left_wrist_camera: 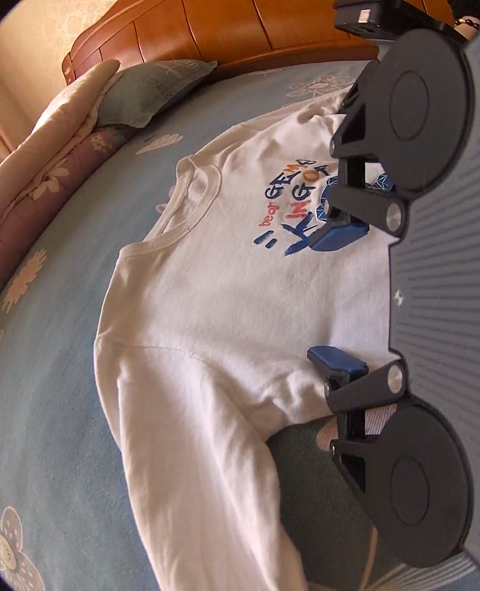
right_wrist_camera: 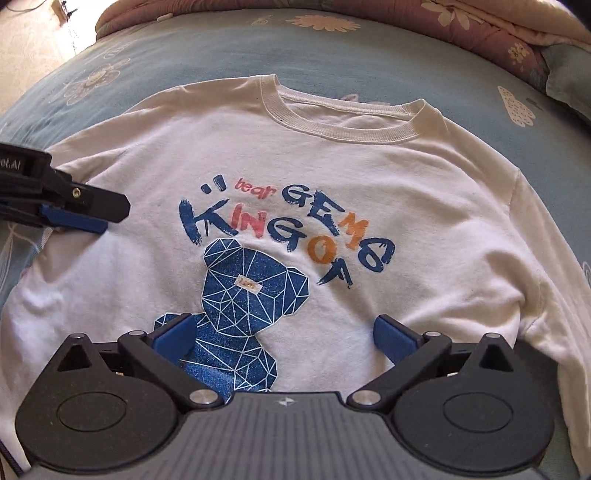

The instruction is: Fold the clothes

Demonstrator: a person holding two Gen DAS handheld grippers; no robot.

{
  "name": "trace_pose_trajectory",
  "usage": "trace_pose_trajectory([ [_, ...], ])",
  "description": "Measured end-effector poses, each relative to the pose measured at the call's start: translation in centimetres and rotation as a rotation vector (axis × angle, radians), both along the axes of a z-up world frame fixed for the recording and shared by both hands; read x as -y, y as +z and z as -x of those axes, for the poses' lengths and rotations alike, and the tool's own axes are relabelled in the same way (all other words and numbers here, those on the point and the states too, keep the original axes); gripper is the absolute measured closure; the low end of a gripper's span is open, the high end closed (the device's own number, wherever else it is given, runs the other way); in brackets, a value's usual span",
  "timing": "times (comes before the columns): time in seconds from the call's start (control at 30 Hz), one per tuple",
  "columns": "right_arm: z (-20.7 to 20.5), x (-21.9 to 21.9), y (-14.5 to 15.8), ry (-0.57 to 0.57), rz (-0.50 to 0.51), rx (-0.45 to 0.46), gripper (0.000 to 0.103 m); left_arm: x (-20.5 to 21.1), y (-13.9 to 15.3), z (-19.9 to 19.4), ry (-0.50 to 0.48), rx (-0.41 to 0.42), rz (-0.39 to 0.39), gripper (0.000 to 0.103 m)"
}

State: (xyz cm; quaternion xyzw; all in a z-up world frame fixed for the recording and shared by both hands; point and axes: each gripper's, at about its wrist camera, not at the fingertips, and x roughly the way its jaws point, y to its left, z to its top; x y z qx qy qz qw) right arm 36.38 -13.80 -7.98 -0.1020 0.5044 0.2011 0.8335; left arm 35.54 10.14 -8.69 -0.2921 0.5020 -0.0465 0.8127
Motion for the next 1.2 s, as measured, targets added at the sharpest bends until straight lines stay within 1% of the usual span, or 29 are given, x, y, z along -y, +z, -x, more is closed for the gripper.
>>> trace_pose_trajectory([
  [0.1,0.0,-0.3,-0.1,-0.009,0.019,0.001,0.000,-1.6,1.6,1.5,0.073,0.019,0.069,0.046],
  [0.13,0.0,-0.3,-0.1,-0.007,0.019,0.005,0.000,-2.2,2.3,2.1,0.103,0.025,0.074,0.044],
  [0.23,0.2,-0.1,-0.1,0.005,0.016,0.019,0.000,-4.4,4.3,4.3,0.175,0.064,0.068,0.043],
  [0.27,0.3,-0.1,-0.1,0.011,0.014,0.025,0.000,-5.2,4.8,4.8,0.196,0.078,0.052,0.043],
  [0.37,0.4,-0.2,-0.1,0.015,0.019,0.030,0.000,-9.0,5.9,6.1,0.293,0.114,-0.031,0.043],
  [0.43,0.3,-0.4,0.0,0.015,0.034,0.027,0.000,-11.9,6.3,6.3,0.337,0.137,-0.092,0.043],
  [0.53,-0.3,-1.2,0.5,-0.006,0.069,-0.015,0.000,-16.4,5.9,5.5,0.354,0.152,-0.154,0.043],
  [0.57,-0.5,-1.5,0.8,-0.018,0.080,-0.027,0.000,-17.6,5.6,5.2,0.343,0.149,-0.176,0.043],
  [0.63,-0.8,-2.6,1.8,-0.039,0.071,-0.026,0.000,-19.8,4.9,4.6,0.320,0.142,-0.221,0.043],
  [0.67,-1.0,-3.6,2.6,-0.039,0.061,-0.013,0.000,-20.6,4.6,4.3,0.304,0.131,-0.243,0.043],
  [0.73,-1.7,-5.8,4.1,-0.029,0.036,0.011,0.000,-22.2,3.7,4.3,0.276,0.098,-0.256,0.043],
  [0.83,-3.3,-10.8,6.1,0.034,-0.052,0.051,0.000,-23.6,2.7,5.4,0.243,0.075,-0.243,0.043],
  [0.93,-5.0,-17.2,7.2,0.155,-0.141,0.071,0.000,-24.6,2.2,7.1,0.225,0.065,-0.237,0.043],
  [1.0,-6.1,-21.5,7.8,0.242,-0.196,0.079,0.000,-25.5,1.7,8.2,0.238,0.036,-0.206,0.043],
  [1.07,-6.5,-25.3,7.5,0.327,-0.229,0.050,0.000,-26.4,1.3,9.4,0.256,0.014,-0.168,0.043],
  [1.13,-6.5,-28.8,6.7,0.438,-0.252,0.008,0.000,-27.1,1.0,10.4,0.263,0.014,-0.131,0.043],
  [1.2,-5.6,-31.0,5.6,0.525,-0.242,-0.049,0.000,-27.5,1.0,11.2,0.268,0.015,-0.109,0.043],
])
